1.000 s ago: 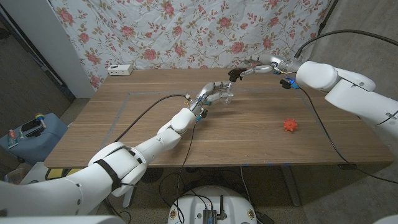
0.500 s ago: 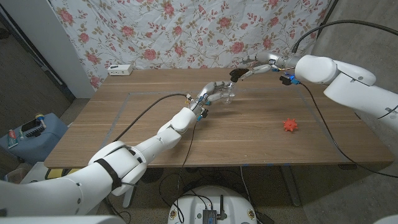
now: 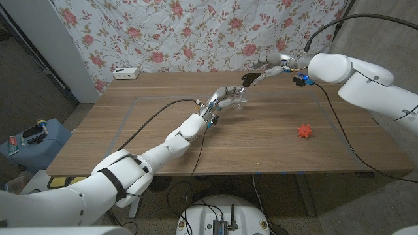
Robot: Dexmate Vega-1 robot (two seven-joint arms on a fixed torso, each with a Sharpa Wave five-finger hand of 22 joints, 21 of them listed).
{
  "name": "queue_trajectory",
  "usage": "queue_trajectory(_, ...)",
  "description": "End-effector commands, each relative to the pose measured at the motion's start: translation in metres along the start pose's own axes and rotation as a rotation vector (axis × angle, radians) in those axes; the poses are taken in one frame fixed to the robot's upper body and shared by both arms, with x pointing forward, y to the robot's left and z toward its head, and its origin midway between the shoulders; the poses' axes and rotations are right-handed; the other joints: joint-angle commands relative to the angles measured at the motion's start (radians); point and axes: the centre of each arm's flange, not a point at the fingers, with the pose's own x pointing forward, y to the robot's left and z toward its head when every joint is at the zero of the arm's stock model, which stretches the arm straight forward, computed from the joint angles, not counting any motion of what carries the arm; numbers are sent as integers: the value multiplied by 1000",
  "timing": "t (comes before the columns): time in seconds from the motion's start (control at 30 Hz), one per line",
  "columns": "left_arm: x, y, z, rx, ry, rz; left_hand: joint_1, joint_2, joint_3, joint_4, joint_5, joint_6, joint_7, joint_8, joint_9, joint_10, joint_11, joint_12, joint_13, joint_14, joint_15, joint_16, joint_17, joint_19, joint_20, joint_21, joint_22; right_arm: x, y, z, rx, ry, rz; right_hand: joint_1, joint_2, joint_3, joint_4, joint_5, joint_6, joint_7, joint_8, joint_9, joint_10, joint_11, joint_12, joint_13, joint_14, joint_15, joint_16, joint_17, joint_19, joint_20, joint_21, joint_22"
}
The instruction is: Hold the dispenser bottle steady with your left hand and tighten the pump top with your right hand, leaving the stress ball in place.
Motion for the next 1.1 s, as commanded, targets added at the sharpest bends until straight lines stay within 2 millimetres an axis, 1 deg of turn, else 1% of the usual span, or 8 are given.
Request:
queue_trajectory(0.03,3,-2,0,4,-8,-6,-34,39,36,27,8,107,-25,4,4,16,-2,-4,0,7,-78,6,2,9,-128,-1,1,2,-4,8,-45,29,11,16,-2,8,4,-3,25,5,11,5,22,-3,7,5,25,-17,12,1,15,-5,9,2)
queue_trajectory(0.27,7,-4,1,7,-15,-14,-35,39,37,26,8,113,-26,3,4,20,-6,-6,0,7,-80,5,2,10,-128,-1,1,6,-3,8,-54,35,24,25,-6,10,7,-5,47,3,17,6,55,1,14,8,52,-22,16,0,22,-8,9,2)
queue_trajectory(0.33,8,-4,1,12,-17,-17,-36,40,38,27,8,112,-26,2,4,21,-1,-6,0,8,-79,5,2,10,-127,-1,1,8,-3,8,-55,38,27,27,-7,11,8,-6,48,3,17,6,58,0,14,8,58,-25,17,0,22,-8,9,2)
queue_trajectory(0.53,8,-4,1,9,-17,-16,-37,39,39,27,8,114,-26,1,4,23,-5,-7,1,9,-78,5,2,10,-128,-1,1,10,-5,8,-57,51,46,33,-5,13,9,-7,55,4,17,6,75,4,18,9,69,-32,18,0,26,-11,10,3)
queue_trajectory(0.57,9,-4,2,10,-18,-16,-38,39,39,27,8,113,-26,0,4,23,1,-9,0,8,-79,5,2,7,-127,-2,1,10,-5,8,-58,54,48,33,-5,13,10,-7,56,6,17,6,78,7,18,9,71,-33,18,0,26,-11,9,3)
queue_trajectory(0.83,10,-5,3,13,-23,-18,-37,40,42,26,8,111,-29,-3,5,24,-3,-11,1,8,-79,4,2,9,-126,-1,1,11,-7,10,-67,70,63,32,-3,13,15,-9,68,11,19,6,92,6,20,10,85,-34,20,1,27,-11,8,2)
queue_trajectory(1.03,10,-5,3,14,-25,-18,-38,39,42,25,8,112,-28,-4,5,25,-4,-12,2,7,-78,3,1,11,-127,-1,2,11,-7,11,-72,72,56,32,0,13,19,-10,98,13,27,6,126,6,29,12,110,-35,24,1,30,-8,8,2)
queue_trajectory(1.1,9,-6,4,15,-26,-19,-38,39,42,25,8,113,-28,-4,5,26,-5,-12,2,7,-79,3,1,10,-126,-1,2,10,-8,12,-73,73,55,33,2,14,20,-11,114,16,31,6,144,3,34,13,125,-44,27,1,35,-8,9,2)
